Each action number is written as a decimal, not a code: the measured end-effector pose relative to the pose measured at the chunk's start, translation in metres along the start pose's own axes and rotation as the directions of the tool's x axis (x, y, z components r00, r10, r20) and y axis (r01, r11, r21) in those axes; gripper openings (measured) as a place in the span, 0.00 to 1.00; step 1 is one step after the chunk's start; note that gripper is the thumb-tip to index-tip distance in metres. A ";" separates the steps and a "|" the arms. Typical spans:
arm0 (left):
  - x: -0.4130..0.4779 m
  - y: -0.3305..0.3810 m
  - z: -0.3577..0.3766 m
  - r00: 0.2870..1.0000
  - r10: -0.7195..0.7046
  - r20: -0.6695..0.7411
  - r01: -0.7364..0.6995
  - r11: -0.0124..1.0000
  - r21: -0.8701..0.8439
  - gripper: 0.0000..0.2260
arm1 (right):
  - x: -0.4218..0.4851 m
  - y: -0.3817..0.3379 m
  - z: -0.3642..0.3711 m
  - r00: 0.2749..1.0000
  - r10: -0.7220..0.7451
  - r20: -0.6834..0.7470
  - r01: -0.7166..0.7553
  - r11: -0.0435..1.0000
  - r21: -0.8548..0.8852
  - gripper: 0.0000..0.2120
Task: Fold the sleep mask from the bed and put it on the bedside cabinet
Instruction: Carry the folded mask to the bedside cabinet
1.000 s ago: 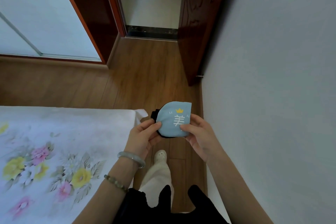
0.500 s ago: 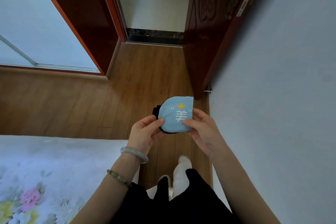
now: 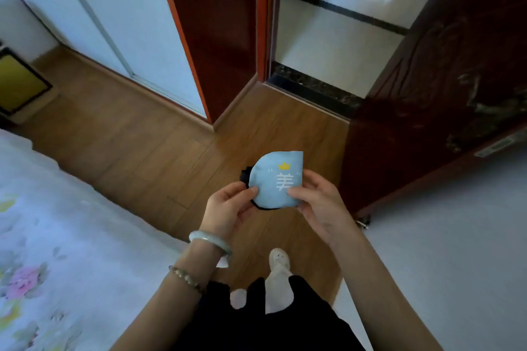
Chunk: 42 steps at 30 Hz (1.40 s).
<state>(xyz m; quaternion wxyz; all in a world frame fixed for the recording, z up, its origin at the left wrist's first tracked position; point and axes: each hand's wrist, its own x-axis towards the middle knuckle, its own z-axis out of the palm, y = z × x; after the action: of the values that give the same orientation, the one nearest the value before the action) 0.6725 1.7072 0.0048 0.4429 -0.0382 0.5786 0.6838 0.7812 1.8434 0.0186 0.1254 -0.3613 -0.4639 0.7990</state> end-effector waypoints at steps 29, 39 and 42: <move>0.167 0.207 -0.220 0.731 0.110 -0.674 -0.449 0.821 -0.353 0.03 | 0.322 -0.041 0.363 0.707 0.432 0.561 -0.148 0.865 -0.479 0.18; 0.248 0.296 -0.312 0.694 0.099 -0.713 -0.493 0.787 -0.371 0.02 | 0.429 -0.042 0.489 0.640 0.504 0.579 -0.170 0.829 -0.533 0.18; 0.283 0.330 -0.350 0.679 0.097 -0.728 -0.501 0.786 -0.363 0.02 | 0.473 -0.040 0.538 0.622 0.521 0.585 -0.155 0.814 -0.560 0.18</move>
<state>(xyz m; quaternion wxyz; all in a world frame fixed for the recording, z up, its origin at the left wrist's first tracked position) 0.1259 1.5980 -0.0200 0.0493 -0.3056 0.4810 0.8203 0.0677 1.7685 -0.0003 -0.3116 -0.1231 -0.5695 0.7506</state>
